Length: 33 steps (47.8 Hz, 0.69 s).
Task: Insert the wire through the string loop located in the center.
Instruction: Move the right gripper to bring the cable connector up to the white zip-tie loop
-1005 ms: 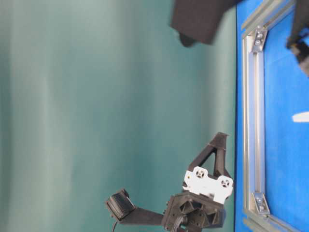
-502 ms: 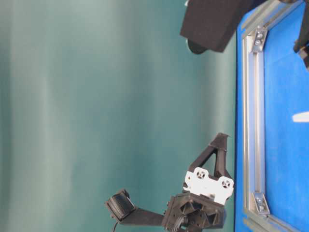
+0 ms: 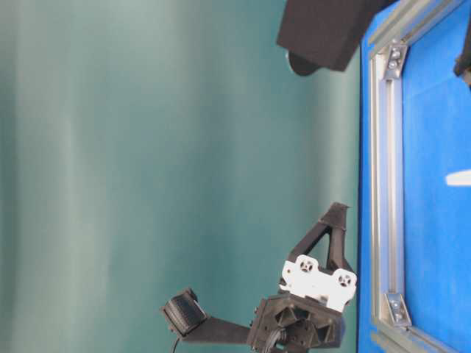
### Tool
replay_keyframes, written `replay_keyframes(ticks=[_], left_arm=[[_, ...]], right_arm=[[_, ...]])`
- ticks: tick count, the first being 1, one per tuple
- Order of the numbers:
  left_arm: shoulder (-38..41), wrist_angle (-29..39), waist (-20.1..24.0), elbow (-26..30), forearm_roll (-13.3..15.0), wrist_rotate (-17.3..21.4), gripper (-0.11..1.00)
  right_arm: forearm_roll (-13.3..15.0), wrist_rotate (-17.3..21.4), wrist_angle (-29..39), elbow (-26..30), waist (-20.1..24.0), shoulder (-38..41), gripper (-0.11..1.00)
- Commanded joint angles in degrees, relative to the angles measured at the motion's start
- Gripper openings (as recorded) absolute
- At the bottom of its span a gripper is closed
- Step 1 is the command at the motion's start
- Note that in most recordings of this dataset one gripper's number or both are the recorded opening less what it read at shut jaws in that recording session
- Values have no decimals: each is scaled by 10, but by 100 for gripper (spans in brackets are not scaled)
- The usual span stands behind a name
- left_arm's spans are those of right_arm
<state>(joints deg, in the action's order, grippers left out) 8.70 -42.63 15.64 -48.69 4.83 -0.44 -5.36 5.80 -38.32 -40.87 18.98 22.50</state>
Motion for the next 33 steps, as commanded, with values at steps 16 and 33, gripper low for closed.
replay_keyframes(ticks=[16, 33], left_arm=[[-19, -4, 0, 4, -1, -1, 0], [-19, -5, 0, 4, -1, -3, 0]], right_arm=[[0, -1, -1, 5, 0, -11, -3], [0, -1, 60, 7, 0, -69, -3]])
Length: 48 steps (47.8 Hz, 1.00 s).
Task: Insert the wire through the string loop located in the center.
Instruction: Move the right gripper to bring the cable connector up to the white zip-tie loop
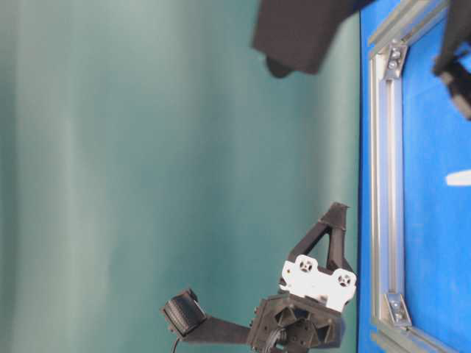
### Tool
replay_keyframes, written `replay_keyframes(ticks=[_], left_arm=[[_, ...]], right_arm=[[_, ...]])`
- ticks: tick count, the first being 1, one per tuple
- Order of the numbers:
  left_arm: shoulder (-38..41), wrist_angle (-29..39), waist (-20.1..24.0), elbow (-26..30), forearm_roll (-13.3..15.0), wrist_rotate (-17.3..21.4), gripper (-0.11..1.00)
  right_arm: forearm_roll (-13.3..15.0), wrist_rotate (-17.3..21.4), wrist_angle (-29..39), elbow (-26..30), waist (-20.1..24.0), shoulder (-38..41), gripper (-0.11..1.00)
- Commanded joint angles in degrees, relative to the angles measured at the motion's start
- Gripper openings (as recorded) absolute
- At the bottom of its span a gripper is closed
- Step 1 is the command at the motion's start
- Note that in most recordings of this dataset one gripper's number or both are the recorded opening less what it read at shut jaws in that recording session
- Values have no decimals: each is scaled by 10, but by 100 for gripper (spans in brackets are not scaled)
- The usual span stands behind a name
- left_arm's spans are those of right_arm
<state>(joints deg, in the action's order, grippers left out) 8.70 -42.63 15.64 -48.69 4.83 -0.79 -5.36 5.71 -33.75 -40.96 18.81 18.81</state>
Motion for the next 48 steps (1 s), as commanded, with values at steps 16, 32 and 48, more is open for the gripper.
replay_keyframes(ticks=[16, 32, 48], left_arm=[[-20, -5, 0, 4, -1, 1, 0], [-20, -5, 0, 4, -1, 1, 0], [-20, -5, -1, 4, -2, 1, 0]], right_arm=[[3, -3, 83, 6, 2, -105, -3], [3, -4, 84, 4, 2, -108, -3], [3, -4, 84, 4, 2, -108, -3]])
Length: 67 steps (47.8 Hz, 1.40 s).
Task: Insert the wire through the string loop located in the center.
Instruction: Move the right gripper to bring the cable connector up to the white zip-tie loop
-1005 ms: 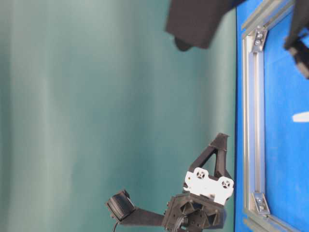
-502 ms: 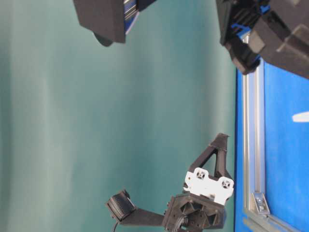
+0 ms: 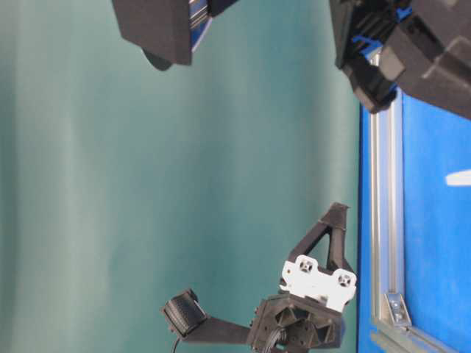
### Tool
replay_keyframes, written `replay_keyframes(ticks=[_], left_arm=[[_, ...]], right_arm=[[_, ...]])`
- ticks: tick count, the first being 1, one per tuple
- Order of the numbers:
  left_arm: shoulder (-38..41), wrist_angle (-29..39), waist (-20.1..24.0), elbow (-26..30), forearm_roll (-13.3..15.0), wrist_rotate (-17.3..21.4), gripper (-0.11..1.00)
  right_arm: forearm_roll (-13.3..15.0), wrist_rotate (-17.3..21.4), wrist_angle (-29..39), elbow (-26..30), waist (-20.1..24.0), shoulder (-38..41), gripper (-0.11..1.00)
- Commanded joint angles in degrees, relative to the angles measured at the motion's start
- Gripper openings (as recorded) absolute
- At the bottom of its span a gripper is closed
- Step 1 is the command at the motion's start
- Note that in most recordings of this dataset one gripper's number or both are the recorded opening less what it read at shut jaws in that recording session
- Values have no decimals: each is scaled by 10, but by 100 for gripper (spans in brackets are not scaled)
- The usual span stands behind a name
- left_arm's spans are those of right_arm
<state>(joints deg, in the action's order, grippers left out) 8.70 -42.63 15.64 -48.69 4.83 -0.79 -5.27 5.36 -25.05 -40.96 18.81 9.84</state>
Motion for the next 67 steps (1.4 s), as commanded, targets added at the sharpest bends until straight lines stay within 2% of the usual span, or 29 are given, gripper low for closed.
replay_keyframes(ticks=[1, 49, 67], left_arm=[[-20, -5, 0, 4, -1, 1, 0], [-19, -5, 0, 4, -1, 1, 0], [-20, -6, 0, 4, -1, 1, 0]], right_arm=[[2, -1, -3, 4, 2, -18, -3], [2, -1, -3, 4, 2, -18, -3], [0, 3, -4, -51, 2, -60, -3]])
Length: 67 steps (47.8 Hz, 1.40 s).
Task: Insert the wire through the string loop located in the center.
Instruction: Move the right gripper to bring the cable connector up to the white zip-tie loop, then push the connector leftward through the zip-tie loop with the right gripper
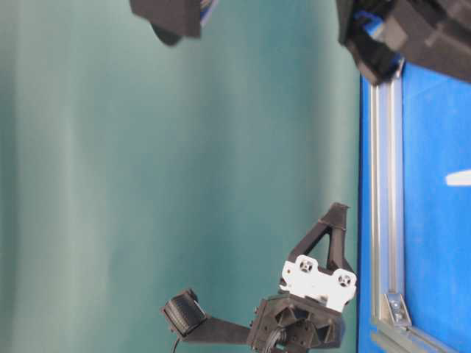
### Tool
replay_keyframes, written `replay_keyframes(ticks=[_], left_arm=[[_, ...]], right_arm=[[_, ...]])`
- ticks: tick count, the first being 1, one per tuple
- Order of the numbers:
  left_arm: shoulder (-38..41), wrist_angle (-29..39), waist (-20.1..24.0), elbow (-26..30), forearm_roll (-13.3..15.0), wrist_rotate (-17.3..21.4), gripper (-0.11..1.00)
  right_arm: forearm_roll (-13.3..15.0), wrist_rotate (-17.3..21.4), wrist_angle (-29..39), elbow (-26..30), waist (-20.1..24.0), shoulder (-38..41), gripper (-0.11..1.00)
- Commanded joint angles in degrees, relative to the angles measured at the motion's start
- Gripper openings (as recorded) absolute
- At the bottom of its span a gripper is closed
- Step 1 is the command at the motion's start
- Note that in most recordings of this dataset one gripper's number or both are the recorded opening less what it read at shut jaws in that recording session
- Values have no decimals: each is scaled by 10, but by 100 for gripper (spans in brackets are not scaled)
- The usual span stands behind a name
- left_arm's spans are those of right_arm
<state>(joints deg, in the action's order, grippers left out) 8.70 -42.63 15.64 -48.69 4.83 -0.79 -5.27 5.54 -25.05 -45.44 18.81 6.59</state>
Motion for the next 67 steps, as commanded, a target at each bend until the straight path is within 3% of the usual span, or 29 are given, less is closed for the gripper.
replay_keyframes(ticks=[1, 21, 32, 67], left_arm=[[-20, -6, 0, 4, -1, 1, 0], [-20, -6, 0, 4, -1, 1, 0], [-20, -6, 0, 4, -1, 1, 0], [-20, -7, -1, 3, -3, 1, 0]], right_arm=[[-1, 1, -4, -12, 3, -31, -3], [-1, 1, -10, -110, 2, -99, -3], [-1, 0, -15, -112, -11, -100, -3], [1, -15, -21, -125, -120, -106, -3]])
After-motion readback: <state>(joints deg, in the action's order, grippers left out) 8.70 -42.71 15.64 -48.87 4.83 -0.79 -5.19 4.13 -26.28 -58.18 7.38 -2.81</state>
